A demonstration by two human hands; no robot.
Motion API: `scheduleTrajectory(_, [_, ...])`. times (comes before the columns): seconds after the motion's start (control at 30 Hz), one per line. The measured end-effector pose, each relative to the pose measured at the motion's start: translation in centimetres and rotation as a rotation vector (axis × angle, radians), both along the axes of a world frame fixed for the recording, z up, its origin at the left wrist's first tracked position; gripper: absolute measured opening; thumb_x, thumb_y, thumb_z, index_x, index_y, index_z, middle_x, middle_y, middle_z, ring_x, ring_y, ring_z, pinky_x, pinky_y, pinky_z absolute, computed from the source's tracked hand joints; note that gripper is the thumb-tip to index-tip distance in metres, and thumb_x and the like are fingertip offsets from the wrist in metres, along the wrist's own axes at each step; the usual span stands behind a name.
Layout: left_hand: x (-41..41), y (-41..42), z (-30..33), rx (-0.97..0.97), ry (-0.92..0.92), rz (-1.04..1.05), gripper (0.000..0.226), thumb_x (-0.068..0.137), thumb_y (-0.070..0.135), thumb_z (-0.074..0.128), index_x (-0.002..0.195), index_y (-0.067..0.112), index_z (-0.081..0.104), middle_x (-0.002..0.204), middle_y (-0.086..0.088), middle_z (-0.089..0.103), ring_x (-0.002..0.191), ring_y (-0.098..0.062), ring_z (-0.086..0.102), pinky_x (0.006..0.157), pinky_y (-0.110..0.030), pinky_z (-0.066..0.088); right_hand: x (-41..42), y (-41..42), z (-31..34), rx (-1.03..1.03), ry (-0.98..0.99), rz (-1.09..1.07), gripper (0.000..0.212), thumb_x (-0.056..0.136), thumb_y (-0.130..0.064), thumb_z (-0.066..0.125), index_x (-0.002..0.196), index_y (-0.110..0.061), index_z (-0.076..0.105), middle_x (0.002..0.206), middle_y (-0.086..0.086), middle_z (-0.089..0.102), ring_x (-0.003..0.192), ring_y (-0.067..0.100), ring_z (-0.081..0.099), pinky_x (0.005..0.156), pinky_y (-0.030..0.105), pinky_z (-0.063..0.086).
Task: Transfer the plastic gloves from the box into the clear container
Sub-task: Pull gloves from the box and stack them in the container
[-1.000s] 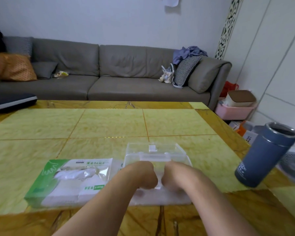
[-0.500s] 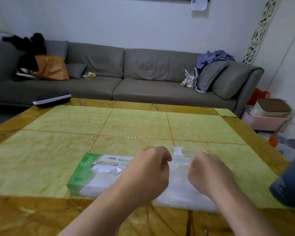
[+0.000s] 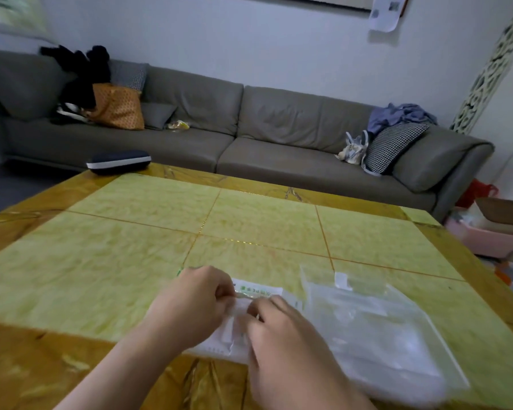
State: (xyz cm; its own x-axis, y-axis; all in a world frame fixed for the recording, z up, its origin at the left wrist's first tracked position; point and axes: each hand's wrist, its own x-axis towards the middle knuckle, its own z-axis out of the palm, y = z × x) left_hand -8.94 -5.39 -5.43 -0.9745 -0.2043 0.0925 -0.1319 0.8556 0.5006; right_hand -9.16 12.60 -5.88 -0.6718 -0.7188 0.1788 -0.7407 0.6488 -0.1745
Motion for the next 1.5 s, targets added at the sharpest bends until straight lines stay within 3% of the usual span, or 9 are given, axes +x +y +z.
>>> scheduleTrajectory(0.27, [-0.6,-1.2,0.2,0.314,0.167,0.041,0.017,0.095,0.024,0.068,0.08,0.032,0.07,0.073,0.016,0.07,0.071,0.0,0.064,0.064,-0.02,0.049,-0.2,0.0,-0.6,0.006,-0.029,-0.019,0.036,0.094,-0.019,0.046,0.124,-0.026,0.065,0.121,-0.01,0.047,0.12,0.014,0.041,0.088,0.028,0.044])
scheduleTrajectory(0.4, [-0.3,-0.6,0.3,0.355,0.206,-0.011,0.016,0.094,0.024,0.07,0.08,0.031,0.071,0.075,0.018,0.069,0.072,-0.002,0.064,0.067,-0.024,0.051,0.4,-0.2,-0.2,0.019,-0.045,-0.013,0.039,0.095,-0.013,0.046,0.129,-0.023,0.063,0.125,-0.009,0.046,0.123,0.015,0.037,0.09,0.03,0.044])
scheduleTrajectory(0.57, [0.6,-1.8,0.3,0.315,0.102,-0.105,0.007,0.09,0.039,0.073,0.095,0.037,0.069,0.087,0.02,0.07,0.086,0.004,0.065,0.077,-0.02,0.052,0.5,0.1,0.0,0.001,-0.047,0.003,0.041,0.094,-0.012,0.047,0.131,-0.024,0.063,0.127,-0.008,0.047,0.124,0.016,0.037,0.093,0.028,0.041])
scheduleTrajectory(0.67, [0.9,-2.7,-0.3,0.067,0.055,-0.092,0.01,0.087,0.037,0.075,0.092,0.04,0.067,0.089,0.02,0.066,0.086,0.004,0.062,0.076,-0.018,0.051,0.5,0.1,-0.3,0.001,-0.032,0.002,0.039,0.094,-0.013,0.048,0.128,-0.023,0.064,0.123,-0.007,0.047,0.123,0.018,0.037,0.092,0.03,0.042])
scheduleTrajectory(0.87, [0.5,-1.2,-0.9,-0.02,0.178,-0.031,0.017,0.094,0.022,0.064,0.081,0.033,0.063,0.083,0.018,0.061,0.078,-0.006,0.06,0.069,-0.037,0.055,0.4,0.3,-0.6,-0.03,-0.044,0.002,0.037,0.094,-0.012,0.049,0.124,-0.024,0.068,0.121,-0.009,0.048,0.122,0.016,0.037,0.093,0.027,0.041])
scheduleTrajectory(1.13, [1.0,1.6,-0.3,-0.168,0.245,-0.167,0.014,0.1,0.02,0.052,0.092,0.031,0.053,0.086,0.014,0.056,0.076,-0.01,0.052,0.058,-0.025,0.04,0.6,0.1,-0.7,-0.004,-0.024,0.001,0.026,0.099,-0.03,0.057,0.121,-0.025,0.069,0.127,-0.007,0.048,0.121,0.02,0.044,0.099,0.034,0.044])
scheduleTrajectory(1.3, [1.0,2.5,0.2,-0.045,0.289,-0.15,0.013,0.102,0.027,0.05,0.09,0.03,0.054,0.088,0.016,0.058,0.077,-0.009,0.056,0.063,-0.031,0.049,0.3,0.0,-1.4,0.027,-0.044,-0.011,0.031,0.061,-0.022,0.09,0.088,-0.029,0.076,0.102,-0.01,0.056,0.092,0.019,0.059,0.069,0.03,0.053])
scheduleTrajectory(1.43, [0.4,1.6,-0.1,0.099,0.167,-0.165,0.017,0.102,0.031,0.055,0.085,0.031,0.058,0.081,0.014,0.064,0.077,-0.006,0.059,0.068,-0.029,0.05,0.2,0.2,-1.4,-0.003,-0.014,0.003,0.039,0.09,-0.015,0.068,0.128,-0.023,0.07,0.13,-0.007,0.052,0.121,0.02,0.045,0.098,0.034,0.048])
scheduleTrajectory(1.5, [0.6,0.3,0.1,0.179,0.114,-0.17,0.012,0.098,0.042,0.06,0.09,0.034,0.063,0.084,0.017,0.067,0.083,0.002,0.06,0.073,-0.021,0.049,0.3,0.3,-1.2,-0.021,-0.036,-0.036,0.039,0.095,-0.015,0.062,0.133,-0.023,0.067,0.133,-0.008,0.047,0.124,0.021,0.042,0.102,0.036,0.046])
